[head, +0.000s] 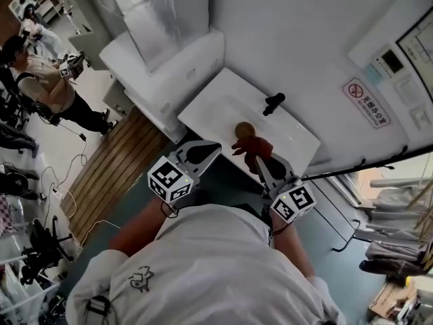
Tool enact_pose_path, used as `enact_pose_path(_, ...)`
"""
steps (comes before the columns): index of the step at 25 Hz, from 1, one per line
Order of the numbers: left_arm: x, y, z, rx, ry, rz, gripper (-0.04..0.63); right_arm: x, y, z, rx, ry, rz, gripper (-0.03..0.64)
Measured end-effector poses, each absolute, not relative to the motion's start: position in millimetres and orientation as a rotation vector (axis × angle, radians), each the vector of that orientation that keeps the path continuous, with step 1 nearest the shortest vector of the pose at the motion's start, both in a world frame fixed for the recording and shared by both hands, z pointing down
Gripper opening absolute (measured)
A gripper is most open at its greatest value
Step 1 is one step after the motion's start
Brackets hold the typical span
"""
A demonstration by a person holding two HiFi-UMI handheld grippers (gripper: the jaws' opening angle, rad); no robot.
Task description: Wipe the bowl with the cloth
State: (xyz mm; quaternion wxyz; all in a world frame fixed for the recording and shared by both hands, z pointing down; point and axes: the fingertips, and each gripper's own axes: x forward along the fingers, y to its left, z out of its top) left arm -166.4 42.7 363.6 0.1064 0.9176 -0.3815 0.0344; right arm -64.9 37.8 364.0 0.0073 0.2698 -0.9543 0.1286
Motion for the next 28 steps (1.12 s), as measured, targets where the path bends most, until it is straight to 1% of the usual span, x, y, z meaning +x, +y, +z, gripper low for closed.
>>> enact_pose_path(8,-169,-11,382,2.679,-1.070,0.133,0.014,-61,-4,377,0.920,-2.941,0.439,0.052)
enact_pose_path(19,-132,-78,385,2.682,-1.091,0.143,0.014,-31,-77,387,0.868,-2.930,0.374,0.052)
enact_pose_path(28,-121,-119,427,2.645,-1.073,0.258,0.014,-11,-110,422,0.901,-2.865,0.384,0.052)
